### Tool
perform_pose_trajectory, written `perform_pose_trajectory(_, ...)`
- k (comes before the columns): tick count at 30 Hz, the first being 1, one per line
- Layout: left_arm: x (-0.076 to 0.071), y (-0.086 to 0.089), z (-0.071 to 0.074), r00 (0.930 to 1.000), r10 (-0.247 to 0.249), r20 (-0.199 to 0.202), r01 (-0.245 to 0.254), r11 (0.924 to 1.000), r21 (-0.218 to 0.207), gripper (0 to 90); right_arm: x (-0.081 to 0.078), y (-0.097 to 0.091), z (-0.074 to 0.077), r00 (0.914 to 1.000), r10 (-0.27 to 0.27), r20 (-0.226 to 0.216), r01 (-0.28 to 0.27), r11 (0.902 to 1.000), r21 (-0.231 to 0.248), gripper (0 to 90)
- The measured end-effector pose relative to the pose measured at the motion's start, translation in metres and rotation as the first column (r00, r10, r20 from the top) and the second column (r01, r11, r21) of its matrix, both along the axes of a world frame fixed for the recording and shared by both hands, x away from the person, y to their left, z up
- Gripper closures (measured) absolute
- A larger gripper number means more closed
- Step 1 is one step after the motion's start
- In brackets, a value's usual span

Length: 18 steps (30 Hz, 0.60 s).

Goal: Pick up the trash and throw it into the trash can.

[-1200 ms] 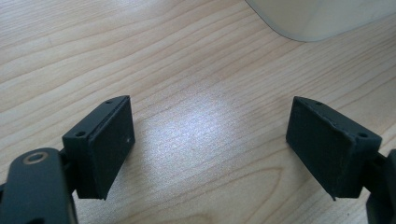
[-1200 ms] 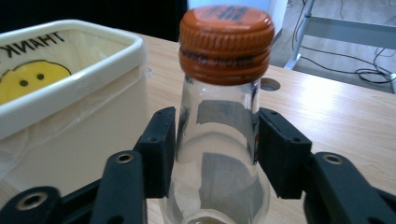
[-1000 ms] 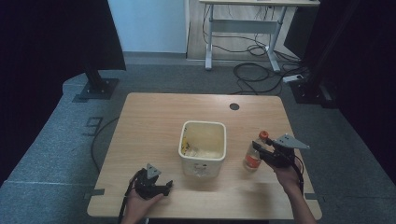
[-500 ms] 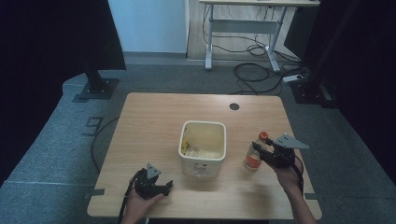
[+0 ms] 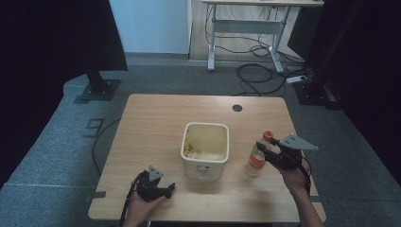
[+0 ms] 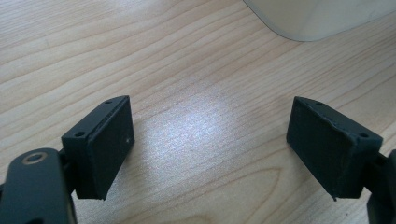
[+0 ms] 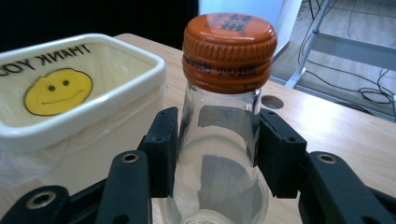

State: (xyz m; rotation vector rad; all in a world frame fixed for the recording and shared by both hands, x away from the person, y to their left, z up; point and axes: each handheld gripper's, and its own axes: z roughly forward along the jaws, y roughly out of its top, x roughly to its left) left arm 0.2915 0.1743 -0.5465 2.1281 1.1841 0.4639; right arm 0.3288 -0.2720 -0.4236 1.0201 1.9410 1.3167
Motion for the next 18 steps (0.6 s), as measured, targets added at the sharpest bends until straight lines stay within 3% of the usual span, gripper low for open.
perform_pose_trajectory(18, 0.000, 0.000, 0.000, 1.0000, -0.004, -0.002, 0.004, 1.0000, 0.002, 14.9, -0.006, 0.013, 0.039, 0.9973, 0.055, 0.049, -0.055, 0.9983, 0.015, 52.7)
